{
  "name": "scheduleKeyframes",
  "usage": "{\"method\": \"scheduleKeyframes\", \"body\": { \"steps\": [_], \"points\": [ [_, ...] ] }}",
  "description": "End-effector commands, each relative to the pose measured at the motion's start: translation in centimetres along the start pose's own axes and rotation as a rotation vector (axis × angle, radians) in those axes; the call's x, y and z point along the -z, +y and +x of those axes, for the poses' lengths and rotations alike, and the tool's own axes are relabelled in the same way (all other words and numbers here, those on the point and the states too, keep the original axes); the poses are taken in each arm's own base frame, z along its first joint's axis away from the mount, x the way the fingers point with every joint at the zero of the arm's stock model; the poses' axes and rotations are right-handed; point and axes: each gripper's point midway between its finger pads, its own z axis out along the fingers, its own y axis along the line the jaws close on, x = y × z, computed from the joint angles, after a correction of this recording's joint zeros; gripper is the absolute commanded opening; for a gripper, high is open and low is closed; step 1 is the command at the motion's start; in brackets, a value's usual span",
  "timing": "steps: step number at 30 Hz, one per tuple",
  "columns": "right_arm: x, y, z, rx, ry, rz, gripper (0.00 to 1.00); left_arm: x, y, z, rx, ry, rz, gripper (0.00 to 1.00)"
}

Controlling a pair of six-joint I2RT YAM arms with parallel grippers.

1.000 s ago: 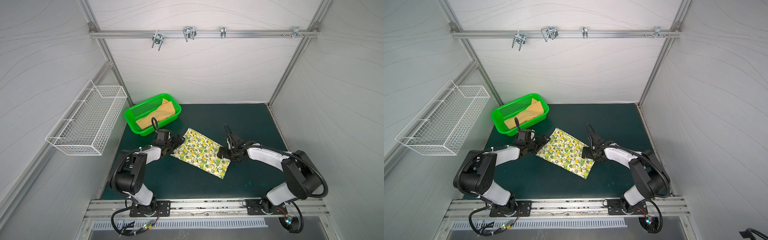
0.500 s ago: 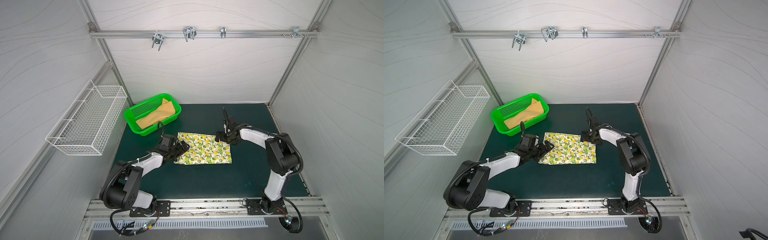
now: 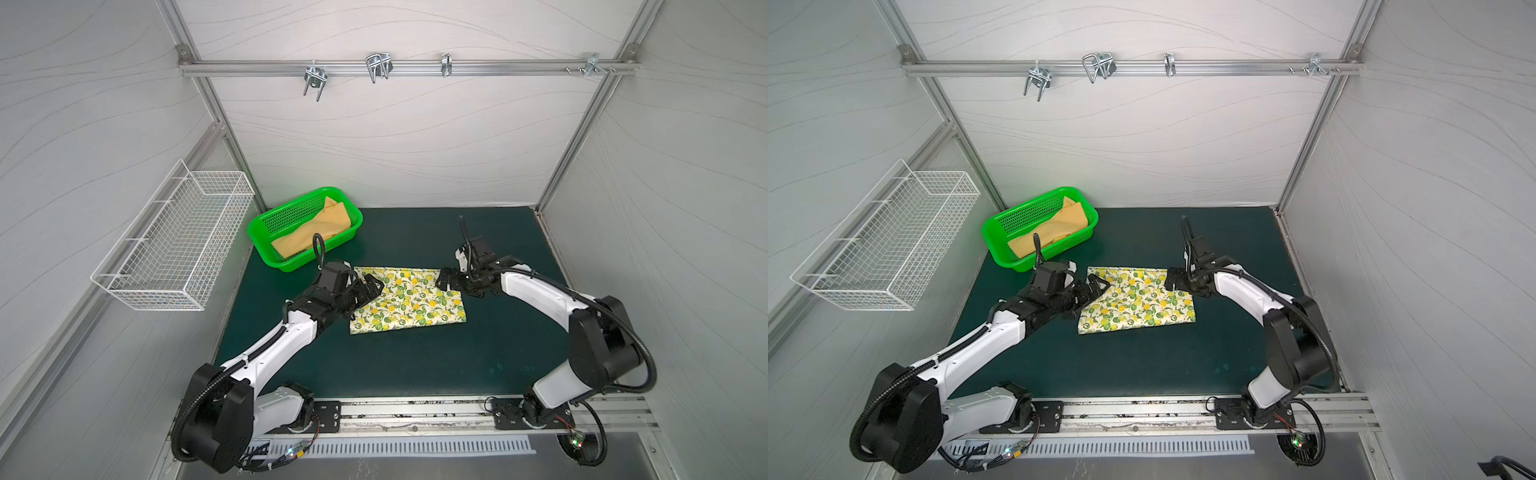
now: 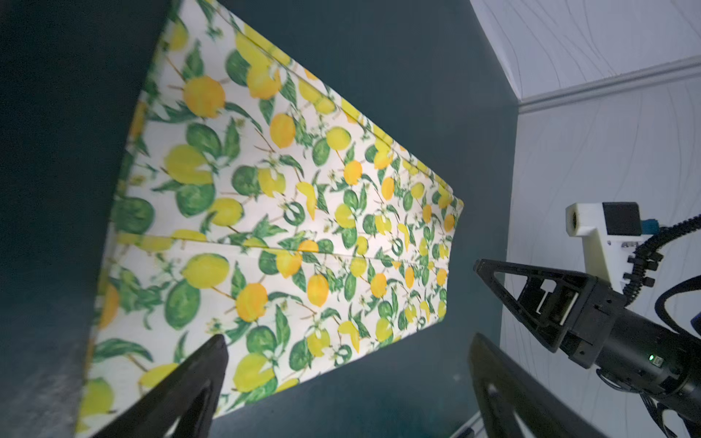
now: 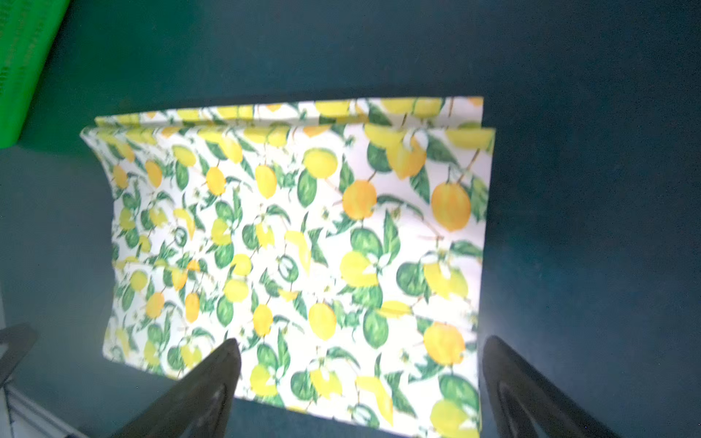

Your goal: Fold and stack the skirts

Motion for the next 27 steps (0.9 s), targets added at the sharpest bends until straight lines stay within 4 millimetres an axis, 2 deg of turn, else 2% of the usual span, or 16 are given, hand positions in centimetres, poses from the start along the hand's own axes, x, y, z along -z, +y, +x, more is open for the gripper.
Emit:
{"method": "scheduleKeyframes", "body": {
  "steps": [1, 7, 13, 17, 19, 27],
  "points": [
    [0.7, 1.3, 2.8, -0.023, 0.044, -0.079, 0.99, -0.2, -3.9, 0.5, -0.011, 0.002, 0.119, 0.99],
    [0.0, 3.9, 6.5, -0.014, 0.071, -0.213, 0.99, -2.6, -5.5, 2.7, 0.002, 0.062, 0.174, 0.99],
    [-2.7, 2.6, 8.3, -0.045, 0.127, -0.166, 0.99, -3.6, -6.9, 4.2, -0.015, 0.089, 0.192, 0.99],
    [-3.4, 1.3, 8.7, -0.062, 0.128, -0.120, 0.99, -4.3, -7.3, 4.5, -0.023, 0.092, 0.193, 0.99],
    [-3.3, 1.6, 8.9, -0.061, 0.130, -0.145, 0.99, -4.9, -7.3, 4.4, -0.016, 0.091, 0.192, 0.99],
    [-0.7, 2.8, 7.3, -0.026, 0.037, -0.181, 0.99, -7.5, -8.2, 4.6, 0.026, 0.128, 0.224, 0.99]
  ]
}}
